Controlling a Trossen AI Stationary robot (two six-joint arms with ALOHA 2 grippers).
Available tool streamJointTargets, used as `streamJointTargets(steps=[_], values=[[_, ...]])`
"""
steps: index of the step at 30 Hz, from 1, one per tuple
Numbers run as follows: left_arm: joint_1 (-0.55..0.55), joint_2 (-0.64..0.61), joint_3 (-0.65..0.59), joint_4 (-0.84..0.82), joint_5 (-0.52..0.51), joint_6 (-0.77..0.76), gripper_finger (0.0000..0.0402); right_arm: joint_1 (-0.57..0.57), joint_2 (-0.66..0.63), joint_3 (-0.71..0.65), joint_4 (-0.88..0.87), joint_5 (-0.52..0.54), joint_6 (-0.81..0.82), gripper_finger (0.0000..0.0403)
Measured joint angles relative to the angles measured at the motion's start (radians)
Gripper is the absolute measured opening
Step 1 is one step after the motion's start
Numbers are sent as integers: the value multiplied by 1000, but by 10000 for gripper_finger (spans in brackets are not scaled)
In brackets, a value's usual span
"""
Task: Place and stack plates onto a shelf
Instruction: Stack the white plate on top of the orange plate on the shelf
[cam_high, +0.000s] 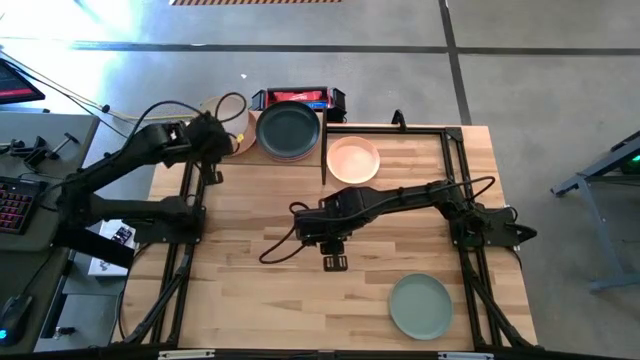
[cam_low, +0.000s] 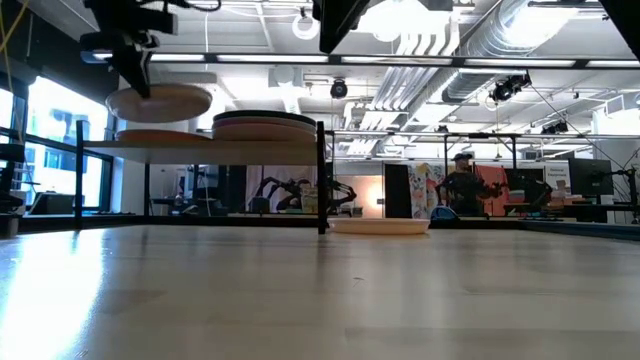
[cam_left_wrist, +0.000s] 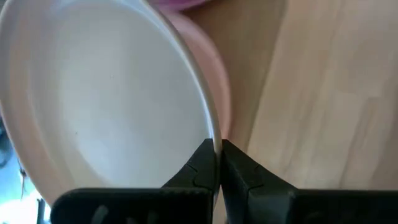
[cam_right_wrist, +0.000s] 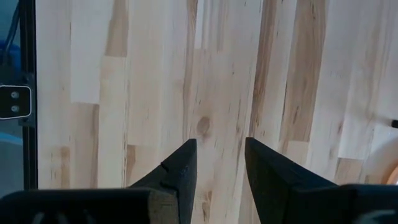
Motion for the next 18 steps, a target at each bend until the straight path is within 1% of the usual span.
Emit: streamJointTargets(steps=[2, 5, 8, 18], values=[[32, 27, 0, 0, 9, 14, 0, 0, 0, 0, 0, 0, 8, 114], [75, 65, 0, 0, 66, 38, 0, 0, 0, 0, 0, 0, 9, 114], [105, 103, 0, 8, 97, 58, 0, 0, 0, 0, 0, 0, 9, 114], [151, 203, 0, 28, 104, 96, 0, 0, 0, 0, 1, 0, 9, 114]])
